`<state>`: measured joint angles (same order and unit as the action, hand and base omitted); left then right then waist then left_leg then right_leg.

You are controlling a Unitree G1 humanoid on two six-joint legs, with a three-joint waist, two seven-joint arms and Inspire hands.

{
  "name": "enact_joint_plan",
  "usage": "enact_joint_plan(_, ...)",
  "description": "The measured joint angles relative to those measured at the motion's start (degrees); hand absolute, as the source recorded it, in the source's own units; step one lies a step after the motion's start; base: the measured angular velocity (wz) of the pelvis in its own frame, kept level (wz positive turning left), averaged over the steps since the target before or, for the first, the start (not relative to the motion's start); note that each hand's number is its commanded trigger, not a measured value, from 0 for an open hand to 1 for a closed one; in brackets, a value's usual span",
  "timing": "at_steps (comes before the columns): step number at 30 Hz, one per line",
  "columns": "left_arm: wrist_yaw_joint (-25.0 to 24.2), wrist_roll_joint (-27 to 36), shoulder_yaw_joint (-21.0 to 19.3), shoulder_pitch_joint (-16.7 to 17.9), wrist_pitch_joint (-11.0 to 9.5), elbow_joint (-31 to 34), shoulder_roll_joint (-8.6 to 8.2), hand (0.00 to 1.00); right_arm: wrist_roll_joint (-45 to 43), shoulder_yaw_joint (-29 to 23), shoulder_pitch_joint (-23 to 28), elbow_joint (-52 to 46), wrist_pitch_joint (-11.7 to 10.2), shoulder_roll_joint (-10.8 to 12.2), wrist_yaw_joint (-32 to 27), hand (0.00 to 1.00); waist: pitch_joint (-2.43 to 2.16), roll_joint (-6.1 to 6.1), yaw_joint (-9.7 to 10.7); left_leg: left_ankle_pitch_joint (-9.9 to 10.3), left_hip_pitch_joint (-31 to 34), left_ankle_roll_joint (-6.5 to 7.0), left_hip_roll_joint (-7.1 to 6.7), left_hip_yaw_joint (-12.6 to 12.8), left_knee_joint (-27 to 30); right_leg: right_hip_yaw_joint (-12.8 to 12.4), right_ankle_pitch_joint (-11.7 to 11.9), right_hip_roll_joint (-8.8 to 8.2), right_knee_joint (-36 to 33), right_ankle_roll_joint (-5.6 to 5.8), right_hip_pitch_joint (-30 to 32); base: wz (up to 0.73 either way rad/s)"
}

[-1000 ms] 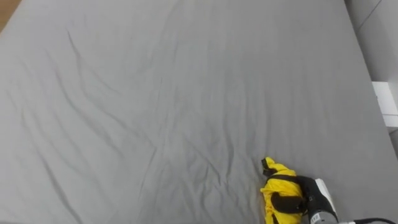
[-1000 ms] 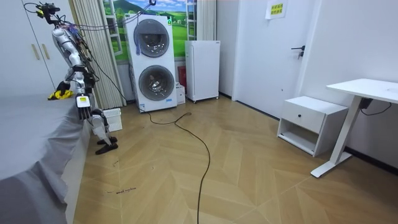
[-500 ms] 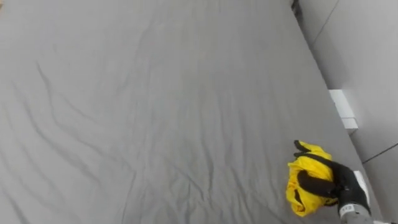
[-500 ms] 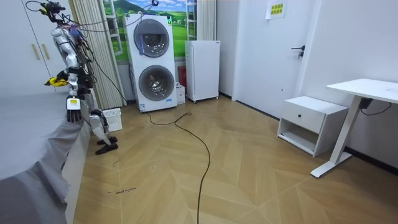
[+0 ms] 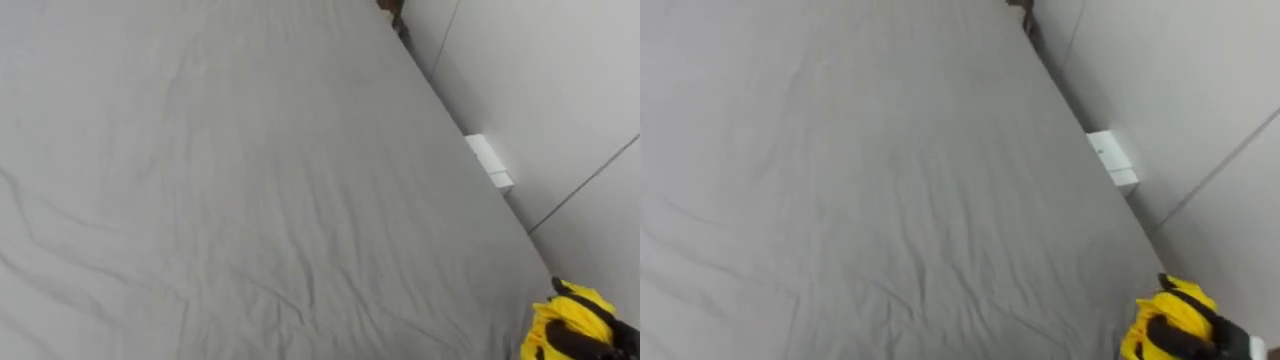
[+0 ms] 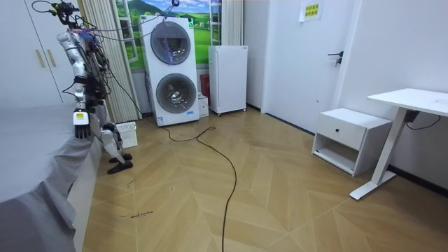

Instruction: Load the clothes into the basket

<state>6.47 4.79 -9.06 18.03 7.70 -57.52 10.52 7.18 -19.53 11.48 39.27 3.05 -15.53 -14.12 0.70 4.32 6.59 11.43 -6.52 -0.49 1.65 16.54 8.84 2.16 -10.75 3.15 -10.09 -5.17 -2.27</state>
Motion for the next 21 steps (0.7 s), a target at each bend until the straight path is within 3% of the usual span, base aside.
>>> enact_joint_plan(4, -0.16, -0.07, -0.27, 0.05, 0.94, -0.32, 0.14, 0.0, -0.46, -0.46, 0.06, 3.92, 0.12, -0.15, -0.76, 1.0, -0.04, -0.25, 1.3, 0.01, 0.96, 0.03, 0.02, 0.81, 0.42, -1.21, 0.36, 0.21, -0.8, 0.04, 1.59, -0.21)
enact_joint_plan(8, -1.14, -0.82, -0.24, -0.81, 1.38, -0.6, 0.38, 0.0, 3.22, -0.63, -0.98, 7.71, 0.21, -0.2, -0.8, 1.0, -0.4, -0.88, 1.54, 0.06, 4.17, 0.13, 0.66, 1.0, 1.63, -1.73, 1.53, 0.25, -1.16, 0.0, 4.77, -0.15)
enact_joint_plan(12, -1.83, -0.45, 0.73, -4.56, 1.92, -3.26, 1.24, 0.0, 8.58, -0.65, -7.09, 13.41, 0.42, -1.09, -1.72, 1.0, -0.18, -1.76, 2.17, 0.39, 9.12, 0.69, 0.81, 2.03, 3.7, -2.28, 1.63, 0.16, -4.37, 0.08, 10.24, -0.09)
enact_joint_plan(14, -1.81, -0.39, 2.09, -5.89, 1.97, -3.56, 1.44, 0.0, 9.03, -0.63, -10.69, 16.09, 0.31, -1.7, -2.47, 1.0, 0.25, -2.43, 2.48, 0.51, 11.62, 1.07, 0.77, 2.2, 4.83, -2.25, 1.83, 0.02, -5.81, 0.17, 12.96, 0.0)
enact_joint_plan(20, -1.4, 0.74, 4.82, -11.67, 1.94, -5.6, 1.5, 0.0, 17.56, -0.41, -19.13, 23.64, -0.03, -4.08, -5.56, 1.0, -0.03, -5.09, 1.83, -0.33, 20.98, 2.52, 0.84, 3.07, 6.99, -3.02, 3.16, -0.24, -8.16, 0.62, 22.77, -0.02)
enact_joint_plan(21, -1.26, 1.14, 5.42, -12.72, 1.88, -5.63, 1.34, 0.0, 17.54, -0.4, -20.47, 24.52, -0.25, -4.65, -6.41, 1.0, 0.18, -5.69, 1.4, -0.58, 23.0, 2.9, 0.84, 3.27, 7.22, -3.04, 3.56, -0.48, -8.86, 0.63, 25.08, -0.16)
